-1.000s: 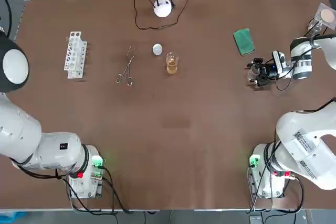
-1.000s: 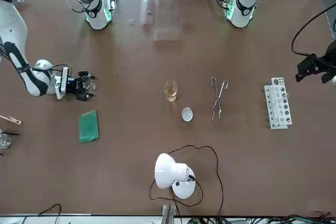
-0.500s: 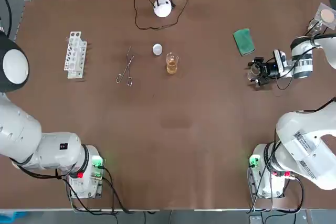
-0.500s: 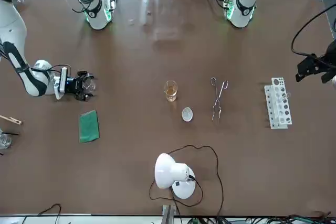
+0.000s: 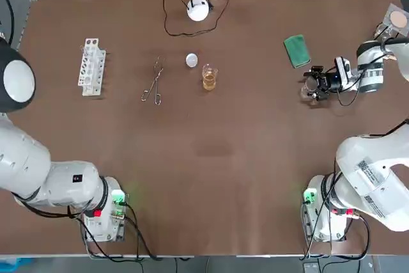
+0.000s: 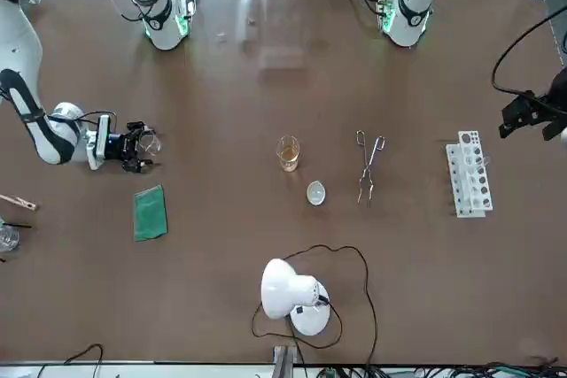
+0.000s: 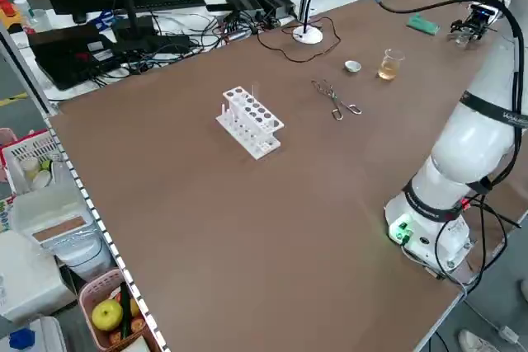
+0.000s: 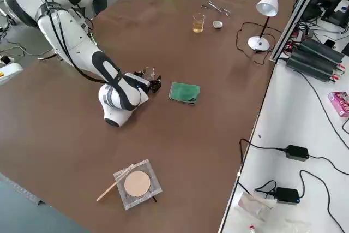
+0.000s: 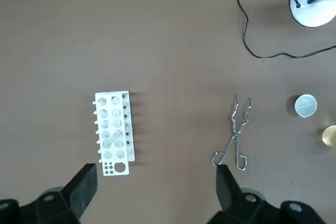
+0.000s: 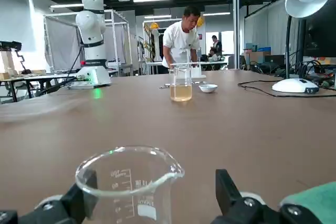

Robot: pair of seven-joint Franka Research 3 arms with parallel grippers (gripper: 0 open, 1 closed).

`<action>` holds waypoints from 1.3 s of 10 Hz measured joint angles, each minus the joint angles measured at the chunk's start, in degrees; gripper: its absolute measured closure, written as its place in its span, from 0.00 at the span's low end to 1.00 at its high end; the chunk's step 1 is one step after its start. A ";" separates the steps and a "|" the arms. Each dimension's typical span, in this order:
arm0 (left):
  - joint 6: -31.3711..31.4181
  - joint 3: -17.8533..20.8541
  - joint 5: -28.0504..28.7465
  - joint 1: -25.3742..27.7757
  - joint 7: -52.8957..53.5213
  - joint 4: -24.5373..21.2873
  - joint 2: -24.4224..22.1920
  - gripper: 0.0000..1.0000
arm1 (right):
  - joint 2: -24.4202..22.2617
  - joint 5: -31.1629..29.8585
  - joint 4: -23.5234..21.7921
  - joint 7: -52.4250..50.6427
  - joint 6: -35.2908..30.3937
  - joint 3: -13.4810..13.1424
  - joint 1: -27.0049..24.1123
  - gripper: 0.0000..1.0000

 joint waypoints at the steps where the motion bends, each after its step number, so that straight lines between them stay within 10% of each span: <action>1: 0.00 0.00 0.00 0.00 0.00 0.00 0.00 0.00 | -0.18 0.00 0.09 0.01 -0.58 0.00 0.00 0.00; 13: 0.00 0.04 0.00 0.04 0.00 0.05 -0.15 0.00 | -0.90 0.00 0.19 1.85 -5.18 -0.22 0.00 0.00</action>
